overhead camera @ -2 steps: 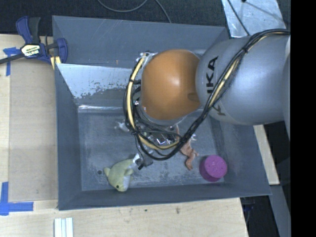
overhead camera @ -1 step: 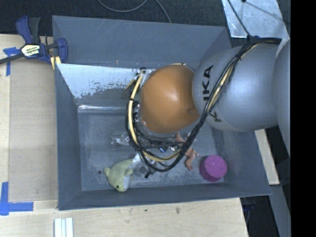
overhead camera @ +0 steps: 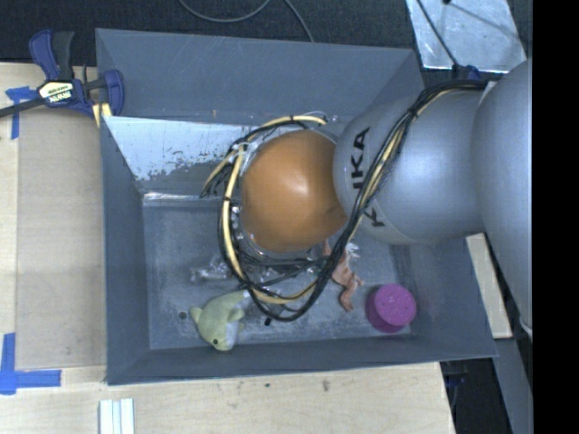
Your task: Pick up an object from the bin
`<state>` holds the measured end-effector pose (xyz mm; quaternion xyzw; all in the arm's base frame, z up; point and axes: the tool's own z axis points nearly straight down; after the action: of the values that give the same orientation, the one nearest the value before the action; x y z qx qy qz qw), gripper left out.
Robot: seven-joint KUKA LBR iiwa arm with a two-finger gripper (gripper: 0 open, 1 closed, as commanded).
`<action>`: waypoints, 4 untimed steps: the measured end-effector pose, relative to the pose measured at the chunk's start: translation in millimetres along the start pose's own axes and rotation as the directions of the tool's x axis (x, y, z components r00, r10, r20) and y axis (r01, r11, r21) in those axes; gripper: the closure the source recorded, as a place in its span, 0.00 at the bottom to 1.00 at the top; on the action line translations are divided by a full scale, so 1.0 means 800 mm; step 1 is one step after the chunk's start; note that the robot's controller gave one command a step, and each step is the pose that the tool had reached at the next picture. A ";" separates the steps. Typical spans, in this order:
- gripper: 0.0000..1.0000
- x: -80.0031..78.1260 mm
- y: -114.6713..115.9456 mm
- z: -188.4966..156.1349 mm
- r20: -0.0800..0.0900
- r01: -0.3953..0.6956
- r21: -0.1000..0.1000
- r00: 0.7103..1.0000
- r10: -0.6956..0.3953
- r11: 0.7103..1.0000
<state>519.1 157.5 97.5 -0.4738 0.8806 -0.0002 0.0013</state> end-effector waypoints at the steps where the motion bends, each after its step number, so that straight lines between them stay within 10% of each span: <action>1: 1.00 -0.005 0.008 0.034 -0.001 0.094 -0.002 0.996 -0.094 0.996; 4: 1.00 -0.003 0.011 0.002 -0.006 0.093 -0.009 0.996 -0.094 0.996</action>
Offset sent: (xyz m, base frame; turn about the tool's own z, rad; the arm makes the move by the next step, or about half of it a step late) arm 0.0000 0.0000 0.0000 0.0000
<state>513.2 164.1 95.6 -0.5145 0.8575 0.0020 -0.0035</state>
